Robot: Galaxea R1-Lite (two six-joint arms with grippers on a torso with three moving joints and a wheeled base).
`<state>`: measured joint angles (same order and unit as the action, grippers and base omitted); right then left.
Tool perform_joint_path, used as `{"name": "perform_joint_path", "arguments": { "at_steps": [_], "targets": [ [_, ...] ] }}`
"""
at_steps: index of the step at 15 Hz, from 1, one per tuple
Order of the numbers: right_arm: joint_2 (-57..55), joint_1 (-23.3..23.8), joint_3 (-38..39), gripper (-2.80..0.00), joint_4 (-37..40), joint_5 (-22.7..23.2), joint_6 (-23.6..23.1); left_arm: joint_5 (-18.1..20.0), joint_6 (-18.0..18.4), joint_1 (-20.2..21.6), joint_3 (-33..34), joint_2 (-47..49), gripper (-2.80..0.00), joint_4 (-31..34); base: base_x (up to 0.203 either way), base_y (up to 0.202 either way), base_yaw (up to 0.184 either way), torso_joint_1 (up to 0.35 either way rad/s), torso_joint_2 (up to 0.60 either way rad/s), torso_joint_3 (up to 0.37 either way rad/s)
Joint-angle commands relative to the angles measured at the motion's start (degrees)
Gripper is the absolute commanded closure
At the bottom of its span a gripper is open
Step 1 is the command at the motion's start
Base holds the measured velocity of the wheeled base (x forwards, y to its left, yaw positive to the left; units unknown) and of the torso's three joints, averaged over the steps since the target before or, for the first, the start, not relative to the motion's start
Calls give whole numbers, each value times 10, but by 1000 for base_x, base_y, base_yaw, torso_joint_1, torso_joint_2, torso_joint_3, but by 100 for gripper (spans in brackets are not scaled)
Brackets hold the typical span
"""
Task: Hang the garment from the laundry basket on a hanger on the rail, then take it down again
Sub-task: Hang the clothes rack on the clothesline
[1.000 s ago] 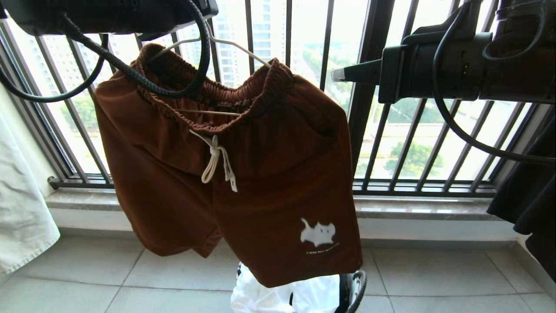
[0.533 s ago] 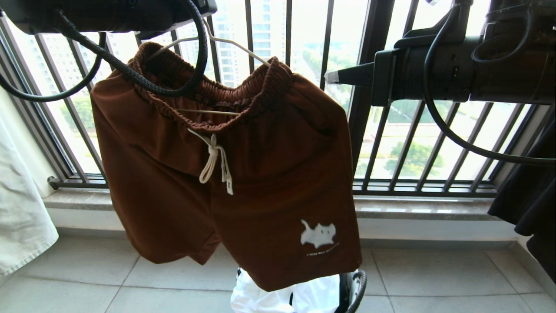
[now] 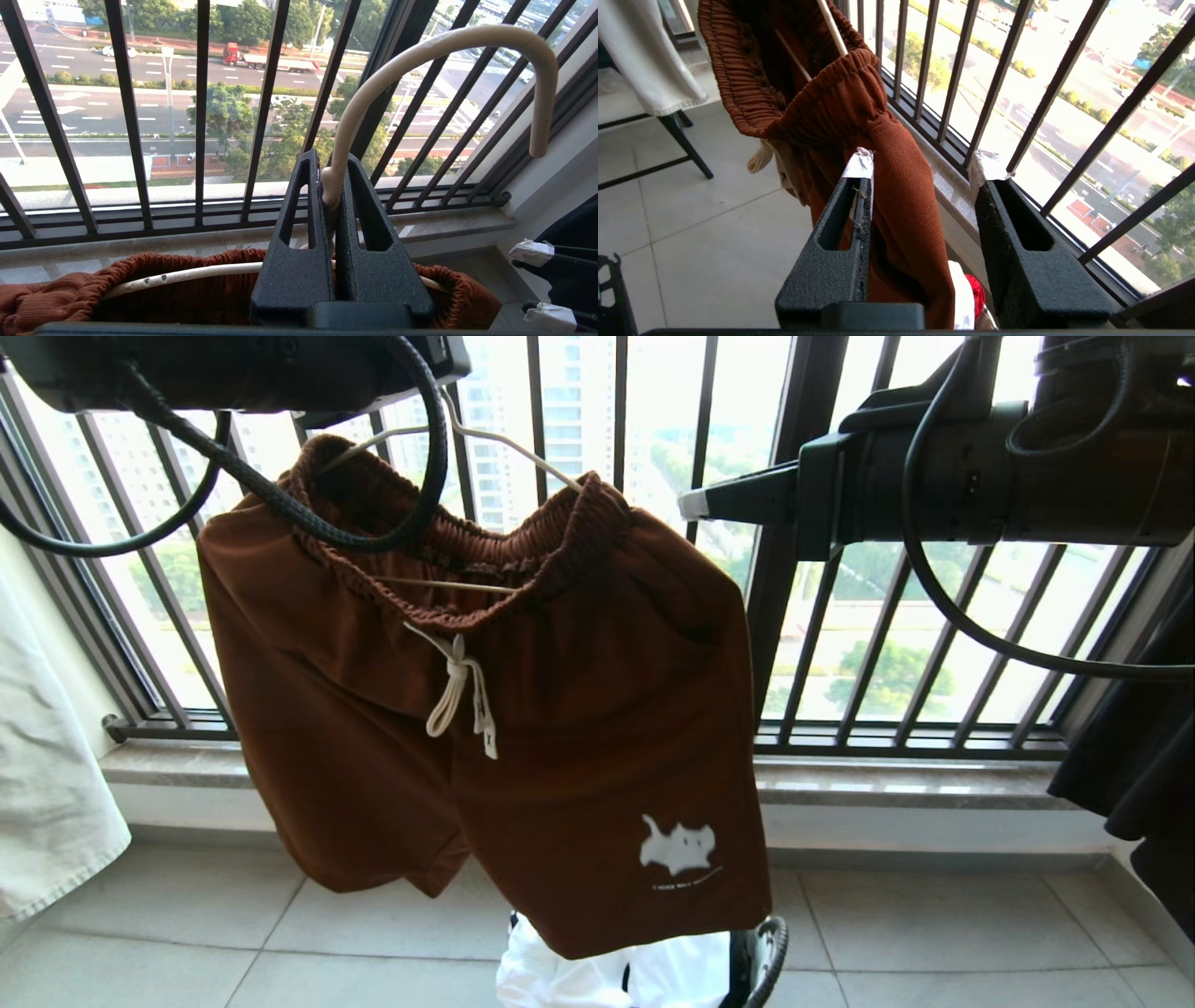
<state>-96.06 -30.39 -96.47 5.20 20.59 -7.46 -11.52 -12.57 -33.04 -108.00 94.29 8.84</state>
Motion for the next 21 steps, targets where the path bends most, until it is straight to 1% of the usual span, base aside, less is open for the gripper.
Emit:
{"name": "perform_joint_path", "arguments": {
  "at_steps": [1, 3, 4, 5, 9, 12, 19, 20, 21],
  "targets": [
    [-8, -1, -9, -280, 25, 32, -30, 0, 0, -6, 1, 4, 0, 1, 0, 0, 0, 0, 0, 0],
    [-8, -1, -33, -280, 81, 65, -49, 0, 0, -6, 1, 9, 0, 1, 0, 0, 0, 0, 0, 0],
    [-15, -1, -42, -280, 96, 73, -77, 1, -1, -8, 1, 10, 0, 0, 0, 0, 0, 0, 0, 0],
    [-26, -2, -48, -280, 100, 77, -89, 8, -2, -9, 1, 8, 0, 0, 0, 0, 0, 0, 0, 0],
    [-56, -19, -67, -280, 99, 87, -94, 14, -4, -21, 6, 5, 0, 1, 0, 0, 0, 0, 0, 0],
    [-81, -21, -93, -280, 98, 88, -112, 14, -6, -29, 17, -2, 0, 0, 0, 0, 0, 0, 0, 0],
    [-99, -37, -96, -280, 97, 87, -114, 14, -15, -33, 18, -12, 0, 0, 0, 0, 0, 0, 0, 0],
    [-99, -38, -97, 0, 97, 88, -114, 14, -16, -33, 18, -13, 0, 0, 0, 0, 0, 0, 0, 0],
    [-99, -39, -97, 0, 97, 87, -114, 14, -15, -33, 19, -14, 0, 1, 0, 0, 0, 0, 0, 0]
  ]
}}
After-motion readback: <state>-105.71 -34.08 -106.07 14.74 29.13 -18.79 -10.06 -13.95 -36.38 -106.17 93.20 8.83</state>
